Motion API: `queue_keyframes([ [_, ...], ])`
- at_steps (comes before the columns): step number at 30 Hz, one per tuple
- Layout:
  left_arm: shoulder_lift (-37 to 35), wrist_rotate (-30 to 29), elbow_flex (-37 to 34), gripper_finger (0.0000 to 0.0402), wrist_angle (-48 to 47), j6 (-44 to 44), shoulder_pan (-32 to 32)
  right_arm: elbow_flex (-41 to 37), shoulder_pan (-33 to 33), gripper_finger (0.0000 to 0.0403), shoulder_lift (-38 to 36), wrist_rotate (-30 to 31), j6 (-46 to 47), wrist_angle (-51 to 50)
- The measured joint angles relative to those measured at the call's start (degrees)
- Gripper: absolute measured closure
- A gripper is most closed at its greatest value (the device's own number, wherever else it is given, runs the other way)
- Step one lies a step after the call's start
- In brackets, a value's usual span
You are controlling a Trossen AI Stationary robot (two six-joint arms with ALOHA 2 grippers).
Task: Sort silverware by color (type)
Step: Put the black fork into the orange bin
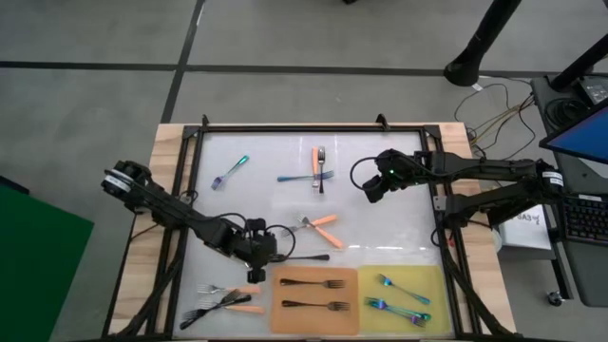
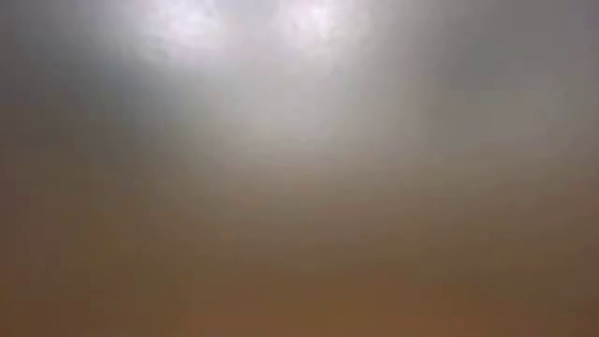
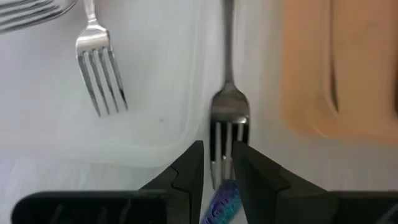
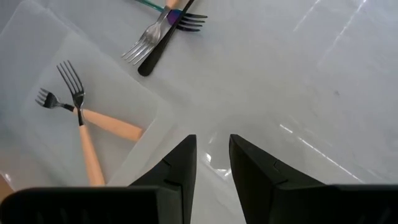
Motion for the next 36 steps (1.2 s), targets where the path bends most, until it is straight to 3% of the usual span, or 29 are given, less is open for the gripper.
queue_keyframes([
  [4, 0.0, 0.4, -0.7, 0.0331, 2.7, -0.2, 0.0, 0.0, 0.0, 0.0316, 0.0, 0.0, 0.0, 0.0],
  [10, 0.0, 6.3, -0.1, 0.0331, 6.8, 0.9, 0.0, 0.0, 0.0, 0.0316, 0.0, 0.0, 0.8, 0.0],
  [22, 0.0, 7.9, -1.1, 0.0327, 6.6, 0.4, 0.0, 0.0, 0.0, 0.0316, 0.0, 0.0, 1.2, 0.0],
  [28, 0.0, 7.8, -1.8, 0.0293, 7.6, 1.0, 0.0, 0.0, 0.0, 0.0316, 0.0, 0.0, 1.7, 0.0],
  [36, 0.0, 2.0, -1.9, 0.0230, 8.4, 5.1, 0.0, 0.0, 0.0, 0.0316, 0.0, 0.0, 2.0, 0.0],
])
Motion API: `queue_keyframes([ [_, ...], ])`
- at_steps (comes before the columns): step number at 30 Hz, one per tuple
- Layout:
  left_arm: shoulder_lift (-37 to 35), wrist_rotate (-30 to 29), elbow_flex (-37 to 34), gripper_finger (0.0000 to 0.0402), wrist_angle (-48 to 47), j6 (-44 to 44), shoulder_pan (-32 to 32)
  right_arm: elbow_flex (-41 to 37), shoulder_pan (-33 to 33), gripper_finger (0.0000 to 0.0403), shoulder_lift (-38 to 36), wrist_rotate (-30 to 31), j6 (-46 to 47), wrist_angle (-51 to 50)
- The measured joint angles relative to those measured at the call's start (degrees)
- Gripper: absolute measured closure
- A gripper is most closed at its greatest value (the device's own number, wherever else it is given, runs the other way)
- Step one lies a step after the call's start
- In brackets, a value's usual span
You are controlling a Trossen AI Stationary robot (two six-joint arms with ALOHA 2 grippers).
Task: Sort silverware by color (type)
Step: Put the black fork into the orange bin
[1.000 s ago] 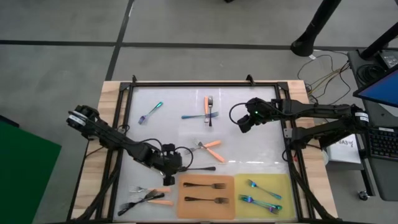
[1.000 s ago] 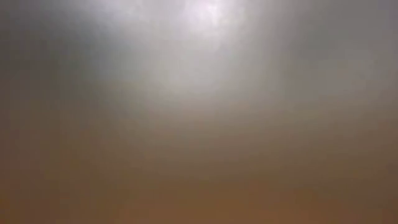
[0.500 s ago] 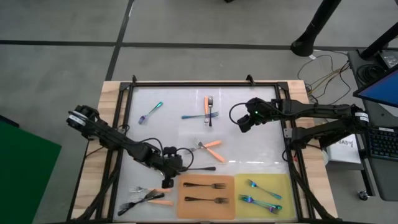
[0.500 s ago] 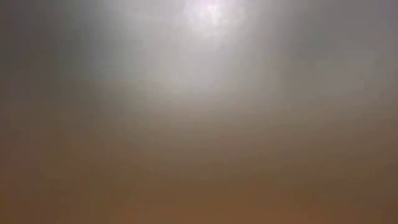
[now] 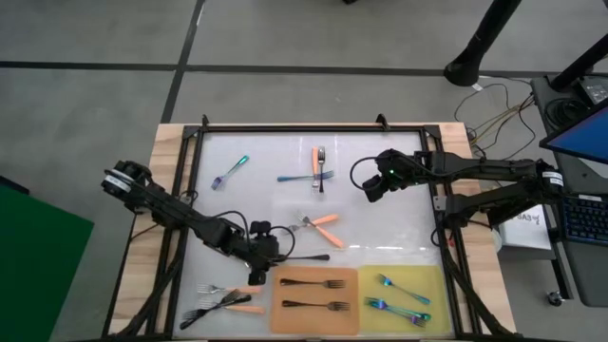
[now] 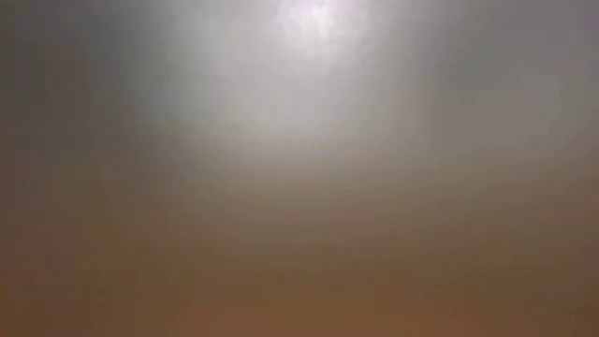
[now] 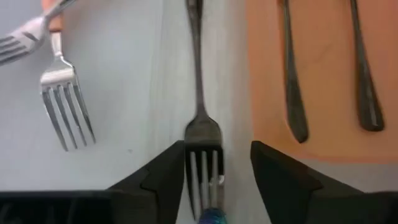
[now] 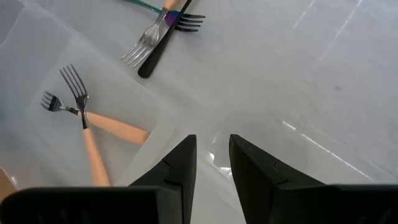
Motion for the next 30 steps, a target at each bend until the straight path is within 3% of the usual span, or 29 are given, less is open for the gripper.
queue_keyframes([
  [5, 1.2, 0.0, -0.2, 0.0208, 0.2, -0.2, 0.0, 0.0, 0.0, 0.0316, 0.0, 0.0, 0.0, 0.0],
  [13, 9.2, 0.0, 1.7, 0.0206, 3.0, -0.3, -0.1, 0.0, 0.0, 0.0316, 0.0, 0.0, -0.3, 0.0],
  [19, 13.1, 0.0, 7.3, 0.0211, -2.9, -0.8, -0.2, 0.0, 0.0, 0.0316, 0.0, 0.0, -0.5, -0.1],
  [24, 13.4, 1.1, 11.2, 0.0240, -11.2, -1.3, -0.1, 0.0, 0.0, 0.0316, 0.0, 0.0, -0.8, -0.1],
  [30, 13.4, 2.3, 11.0, 0.0304, -12.9, -5.9, -0.1, 0.0, 0.0, 0.0316, 0.0, 0.0, -1.2, -0.1],
])
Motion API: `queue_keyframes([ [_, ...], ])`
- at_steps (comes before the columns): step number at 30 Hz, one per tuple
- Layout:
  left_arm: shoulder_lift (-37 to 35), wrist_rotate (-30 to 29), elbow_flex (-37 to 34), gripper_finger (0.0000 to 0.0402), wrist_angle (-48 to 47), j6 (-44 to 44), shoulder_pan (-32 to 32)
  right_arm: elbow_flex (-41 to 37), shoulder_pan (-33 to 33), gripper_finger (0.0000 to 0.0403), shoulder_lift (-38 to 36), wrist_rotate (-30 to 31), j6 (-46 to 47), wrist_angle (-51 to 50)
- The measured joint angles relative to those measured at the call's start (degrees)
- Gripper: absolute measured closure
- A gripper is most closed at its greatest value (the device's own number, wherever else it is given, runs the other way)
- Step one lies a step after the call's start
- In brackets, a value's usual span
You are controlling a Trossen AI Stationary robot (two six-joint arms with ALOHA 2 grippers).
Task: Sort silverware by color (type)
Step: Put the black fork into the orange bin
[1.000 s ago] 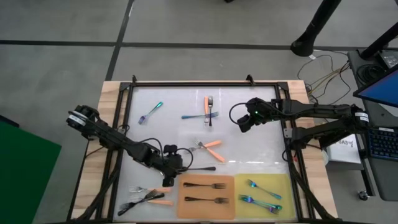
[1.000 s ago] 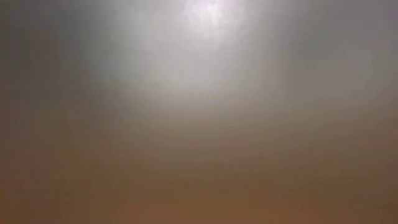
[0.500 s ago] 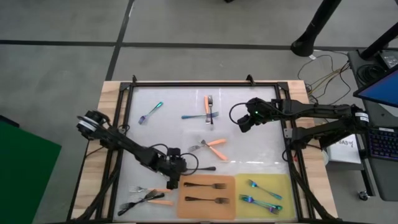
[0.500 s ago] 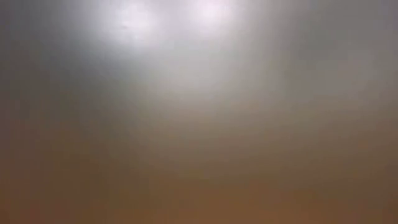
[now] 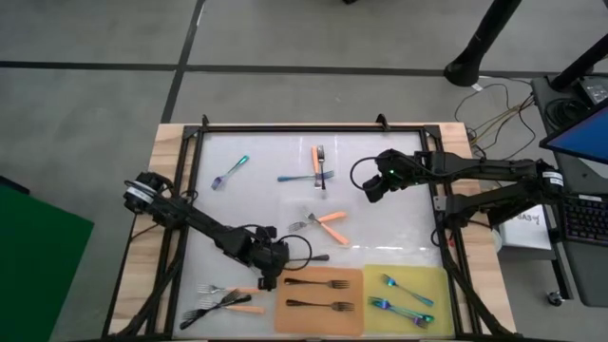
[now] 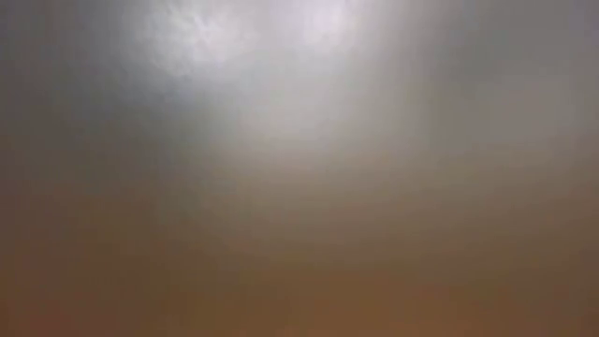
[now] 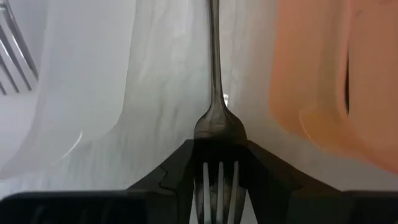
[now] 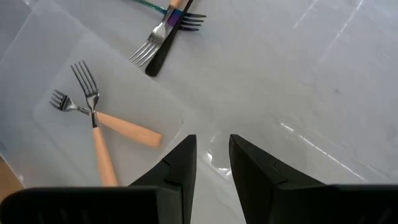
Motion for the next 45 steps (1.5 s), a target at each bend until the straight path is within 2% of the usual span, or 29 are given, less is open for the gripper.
queue_keyframes([
  [9, -0.5, 0.3, -0.2, 0.0306, -1.7, -1.6, 0.0, 0.0, 0.0, 0.0316, 0.0, 0.0, 0.0, 0.1],
  [29, -7.2, -0.8, 0.3, 0.0306, -13.7, -4.9, -0.4, 0.0, 0.0, 0.0316, 0.0, 0.2, -0.8, 0.3],
  [45, -9.7, -2.1, 8.1, 0.0307, -24.2, -4.0, -1.0, 0.0, 0.0, 0.0316, 0.0, 0.2, -2.3, 0.3],
])
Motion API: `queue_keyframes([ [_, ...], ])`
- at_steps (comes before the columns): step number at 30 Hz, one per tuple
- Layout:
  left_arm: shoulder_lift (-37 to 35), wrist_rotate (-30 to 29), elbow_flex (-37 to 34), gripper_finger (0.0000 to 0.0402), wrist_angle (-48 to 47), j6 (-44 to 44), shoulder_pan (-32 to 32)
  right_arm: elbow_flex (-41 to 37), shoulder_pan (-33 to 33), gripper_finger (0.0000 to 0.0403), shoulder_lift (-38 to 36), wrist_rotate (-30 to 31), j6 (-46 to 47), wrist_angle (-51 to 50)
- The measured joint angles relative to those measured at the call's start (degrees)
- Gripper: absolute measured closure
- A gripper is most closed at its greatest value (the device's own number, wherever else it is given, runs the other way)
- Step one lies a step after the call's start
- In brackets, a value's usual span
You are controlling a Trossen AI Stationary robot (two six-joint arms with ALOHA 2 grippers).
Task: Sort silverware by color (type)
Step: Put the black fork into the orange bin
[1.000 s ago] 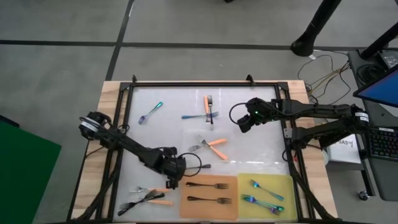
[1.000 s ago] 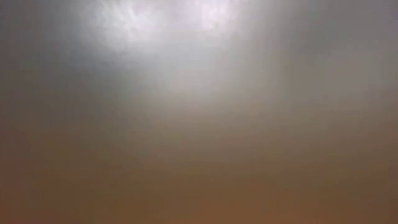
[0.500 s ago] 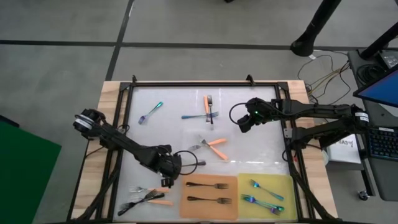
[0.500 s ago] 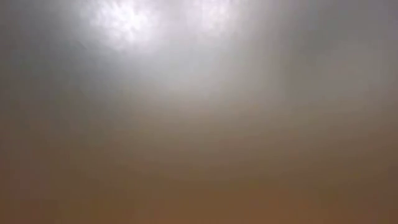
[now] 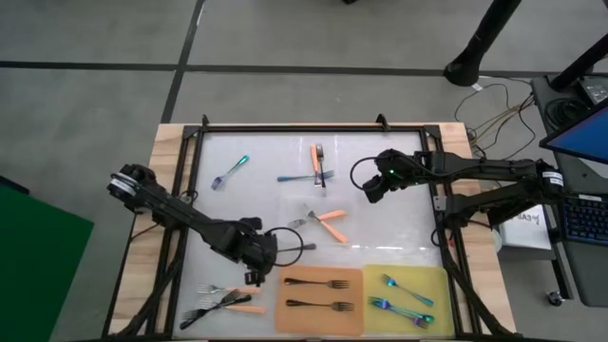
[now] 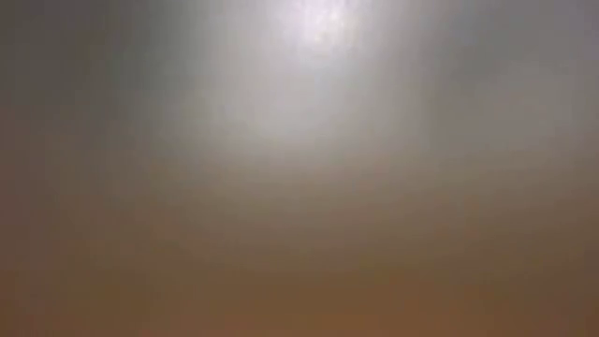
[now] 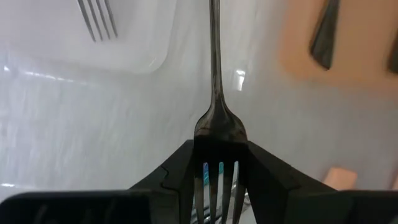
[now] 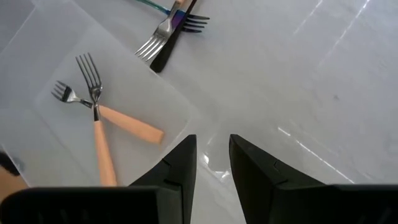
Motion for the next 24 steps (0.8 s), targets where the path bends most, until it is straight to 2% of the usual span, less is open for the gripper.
queue_keyframes([
  [13, 0.0, -0.8, 7.5, 0.0307, 0.9, 5.4, -0.1, 0.0, 0.0, 0.0316, 0.0, 0.0, -2.1, 1.5],
  [19, 0.2, -1.1, 9.9, 0.0294, 12.2, 5.6, -1.8, 0.0, 0.0, 0.0316, 0.0, -0.1, -4.0, 1.5],
  [24, 2.5, -0.7, 11.5, 0.0306, 19.1, 6.1, -4.7, 0.0, 0.0, 0.0316, 0.0, -0.1, -4.5, 1.5],
])
